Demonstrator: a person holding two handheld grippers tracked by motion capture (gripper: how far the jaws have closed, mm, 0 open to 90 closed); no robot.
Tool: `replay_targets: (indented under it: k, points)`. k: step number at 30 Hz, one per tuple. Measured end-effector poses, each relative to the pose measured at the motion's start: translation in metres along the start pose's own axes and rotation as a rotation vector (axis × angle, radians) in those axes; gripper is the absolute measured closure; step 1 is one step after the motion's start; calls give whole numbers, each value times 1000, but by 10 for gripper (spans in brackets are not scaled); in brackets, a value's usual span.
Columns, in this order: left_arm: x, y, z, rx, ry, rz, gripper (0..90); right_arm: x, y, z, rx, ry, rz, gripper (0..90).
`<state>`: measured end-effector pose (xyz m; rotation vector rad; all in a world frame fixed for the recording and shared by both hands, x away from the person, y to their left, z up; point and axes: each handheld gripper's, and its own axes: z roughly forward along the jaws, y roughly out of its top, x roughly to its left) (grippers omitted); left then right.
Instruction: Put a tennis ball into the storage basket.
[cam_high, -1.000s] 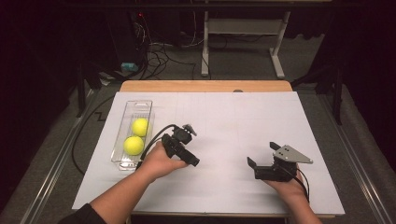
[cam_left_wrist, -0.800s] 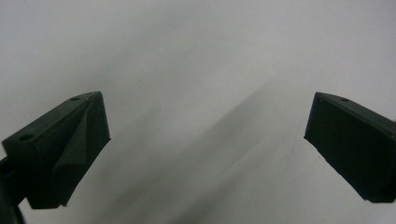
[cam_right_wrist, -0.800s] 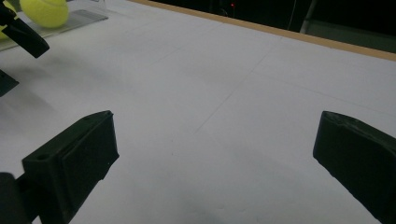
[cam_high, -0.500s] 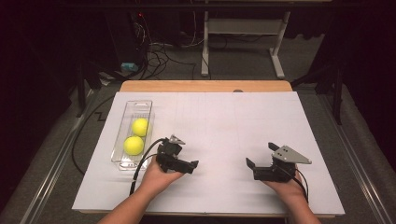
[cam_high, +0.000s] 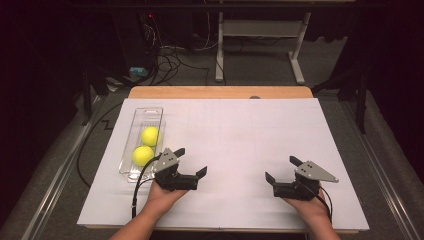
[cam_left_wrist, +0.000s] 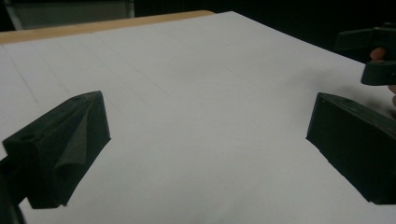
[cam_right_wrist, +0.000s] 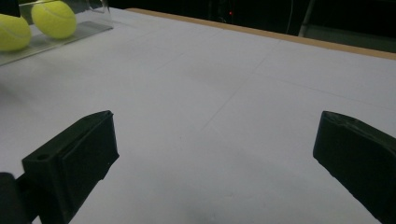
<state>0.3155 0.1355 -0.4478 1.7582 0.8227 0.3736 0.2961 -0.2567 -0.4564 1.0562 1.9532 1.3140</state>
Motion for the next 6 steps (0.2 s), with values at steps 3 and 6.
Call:
replay_targets:
  k: [3, 6]
  points:
    - [3, -1, -1, 3, 2, -18, 3, 1, -1, -8, -15, -11, 8, 0]
    - [3, -2, -1, 5, 4, -16, 1, -1, -1, -9, -27, -15, 10, 0]
